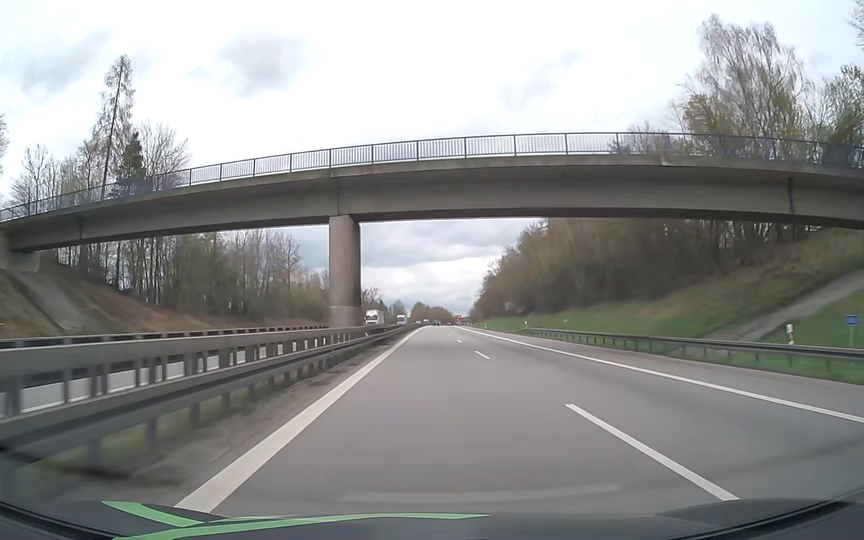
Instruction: Follow the waypoints while adhering to traffic rules and regulations
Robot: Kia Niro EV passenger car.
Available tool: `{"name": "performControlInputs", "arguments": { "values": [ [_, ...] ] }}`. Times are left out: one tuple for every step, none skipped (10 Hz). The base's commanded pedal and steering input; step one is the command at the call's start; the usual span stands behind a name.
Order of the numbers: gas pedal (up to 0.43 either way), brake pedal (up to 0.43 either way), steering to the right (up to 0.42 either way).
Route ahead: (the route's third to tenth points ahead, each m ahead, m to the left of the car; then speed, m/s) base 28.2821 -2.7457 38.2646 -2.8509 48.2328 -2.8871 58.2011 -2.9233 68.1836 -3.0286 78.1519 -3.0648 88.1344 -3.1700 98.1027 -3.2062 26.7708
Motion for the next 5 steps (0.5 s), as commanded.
{"name": "performControlInputs", "arguments": {
  "values": [
    [0.118,0.0,0.0],
    [0.11,0.0,0.0],
    [0.067,0.0,0.0],
    [0.059,0.0,0.0],
    [0.059,0.0,0.0]
  ]
}}
